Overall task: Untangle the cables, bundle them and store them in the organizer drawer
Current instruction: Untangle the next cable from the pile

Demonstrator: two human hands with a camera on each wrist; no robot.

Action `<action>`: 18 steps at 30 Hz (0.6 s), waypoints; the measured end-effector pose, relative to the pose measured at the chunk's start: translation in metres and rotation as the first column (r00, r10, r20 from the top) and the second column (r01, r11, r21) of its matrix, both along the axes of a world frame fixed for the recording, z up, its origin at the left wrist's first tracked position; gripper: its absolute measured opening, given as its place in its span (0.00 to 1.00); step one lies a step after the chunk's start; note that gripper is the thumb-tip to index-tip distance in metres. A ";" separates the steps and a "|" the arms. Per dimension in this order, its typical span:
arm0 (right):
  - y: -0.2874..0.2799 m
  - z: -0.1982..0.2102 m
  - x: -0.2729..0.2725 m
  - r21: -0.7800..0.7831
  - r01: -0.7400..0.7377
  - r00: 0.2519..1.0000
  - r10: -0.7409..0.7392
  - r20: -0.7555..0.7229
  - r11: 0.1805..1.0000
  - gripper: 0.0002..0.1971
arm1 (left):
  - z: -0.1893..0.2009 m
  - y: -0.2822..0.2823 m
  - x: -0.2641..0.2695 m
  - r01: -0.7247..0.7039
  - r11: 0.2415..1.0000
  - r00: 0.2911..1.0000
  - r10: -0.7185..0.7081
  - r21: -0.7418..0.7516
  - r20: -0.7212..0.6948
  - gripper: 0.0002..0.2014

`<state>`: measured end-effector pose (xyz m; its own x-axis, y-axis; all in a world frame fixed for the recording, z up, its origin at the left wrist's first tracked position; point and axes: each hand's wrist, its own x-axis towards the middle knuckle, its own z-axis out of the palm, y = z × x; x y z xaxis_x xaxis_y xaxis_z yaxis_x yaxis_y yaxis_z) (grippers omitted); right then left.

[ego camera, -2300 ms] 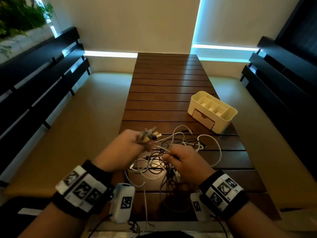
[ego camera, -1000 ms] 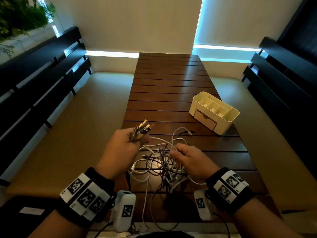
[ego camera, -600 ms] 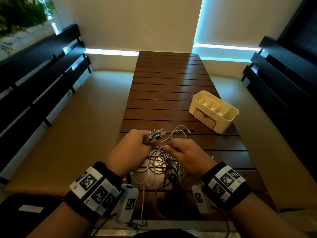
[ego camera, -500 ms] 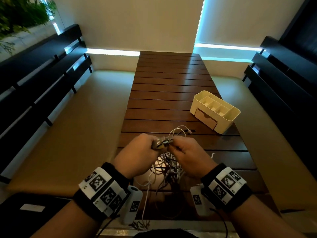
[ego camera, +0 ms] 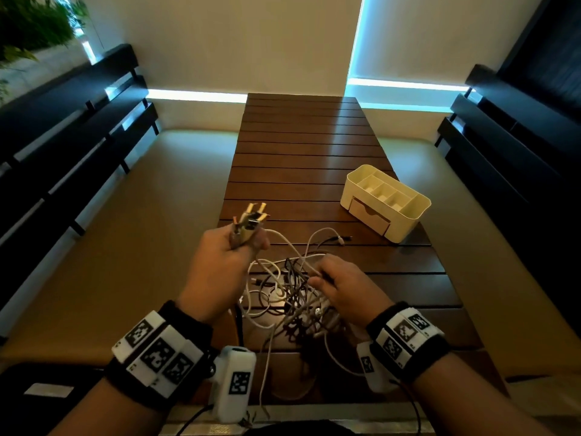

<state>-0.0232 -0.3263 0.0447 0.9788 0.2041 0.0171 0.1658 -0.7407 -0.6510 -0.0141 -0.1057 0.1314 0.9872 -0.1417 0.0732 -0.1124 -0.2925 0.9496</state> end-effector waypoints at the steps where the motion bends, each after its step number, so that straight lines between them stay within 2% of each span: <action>1: -0.003 0.000 0.000 0.007 0.001 0.999 -0.001 -0.035 1.000 0.05 | -0.002 0.003 0.002 -0.006 1.000 1.000 0.006 -0.004 -0.030 0.13; 3: -0.006 0.004 -0.001 0.077 0.011 0.997 -0.006 -0.074 0.997 0.02 | -0.006 0.011 0.006 0.013 0.994 0.998 -0.006 0.105 -0.062 0.13; 6: -0.008 0.016 -0.004 0.226 0.042 0.995 -0.019 -0.101 0.973 0.04 | -0.017 0.019 0.015 0.045 0.960 0.989 -0.003 0.278 -0.148 0.12; 9: -0.008 0.032 -0.004 0.372 0.029 0.985 0.037 -0.170 0.928 0.03 | -0.024 0.023 0.021 0.050 0.932 0.976 0.031 0.358 -0.217 0.12; 12: -0.006 0.042 -0.006 0.474 -0.031 0.970 0.141 -0.197 0.880 0.14 | -0.025 0.023 0.026 0.027 0.929 0.972 0.062 0.370 -0.225 0.14; 14: -0.004 0.043 -0.006 0.466 -0.051 0.974 0.147 -0.172 0.884 0.15 | -0.025 0.022 0.028 0.026 0.931 0.970 0.064 0.364 -0.233 0.14; 16: -0.002 0.041 -0.003 0.401 -0.039 0.986 0.100 -0.132 0.915 0.11 | -0.025 0.021 0.028 0.025 0.945 0.975 0.048 0.327 -0.215 0.12; 18: -0.002 0.036 0.003 0.284 -0.008 0.995 0.035 -0.093 0.959 0.06 | -0.019 0.019 0.024 0.006 0.966 0.990 0.030 0.257 -0.137 0.08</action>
<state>-0.0204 -0.3285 0.0809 0.9741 0.2256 -0.0171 0.1058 -0.5212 -0.8469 0.0095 -0.0867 0.1119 0.9868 -0.1259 -0.1018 0.0200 -0.5288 0.8485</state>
